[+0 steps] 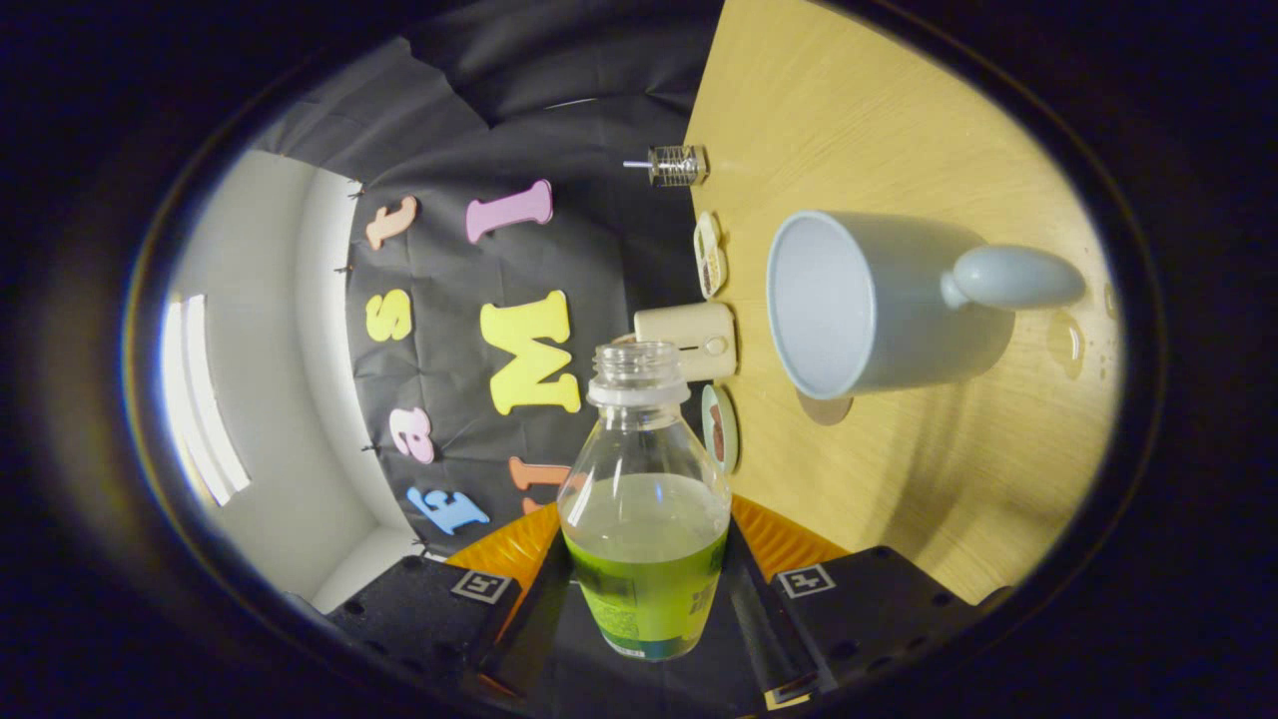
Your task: Take the bottle from table, then pour the juice into the cup, finally place the bottle on the coaster
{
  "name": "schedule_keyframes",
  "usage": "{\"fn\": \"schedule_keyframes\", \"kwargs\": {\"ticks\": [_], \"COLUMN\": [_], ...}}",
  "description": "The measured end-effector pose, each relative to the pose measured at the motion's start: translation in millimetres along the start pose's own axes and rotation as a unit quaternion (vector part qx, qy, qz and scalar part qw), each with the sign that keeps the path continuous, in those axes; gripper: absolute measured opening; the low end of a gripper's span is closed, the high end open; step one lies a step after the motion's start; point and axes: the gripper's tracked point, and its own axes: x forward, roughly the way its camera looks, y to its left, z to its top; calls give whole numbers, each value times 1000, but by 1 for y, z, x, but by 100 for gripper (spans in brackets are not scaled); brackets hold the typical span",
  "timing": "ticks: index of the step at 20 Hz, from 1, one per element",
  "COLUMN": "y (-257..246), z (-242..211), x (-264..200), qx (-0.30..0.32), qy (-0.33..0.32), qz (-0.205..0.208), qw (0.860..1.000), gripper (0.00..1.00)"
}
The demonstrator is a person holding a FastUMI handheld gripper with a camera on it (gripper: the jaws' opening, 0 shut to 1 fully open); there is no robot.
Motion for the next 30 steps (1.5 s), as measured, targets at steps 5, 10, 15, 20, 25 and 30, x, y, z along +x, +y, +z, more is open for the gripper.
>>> {"fn": "schedule_keyframes", "kwargs": {"ticks": [5, 10, 15, 20, 25, 30], "y": [5, 11, 15, 20, 25, 28], "z": [3, 6, 8, 11, 9, 7], "x": [-2, -2, 0, -3, -4, 0], "qx": [27, 58, 84, 87, 110, 131], "qy": [-3, -1, -1, 1, 15, 17], "qz": [12, 20, 22, 47, 48, 44], "qw": [1000, 998, 996, 995, 993, 990], "gripper": [81, 82, 82, 81, 81, 82]}}
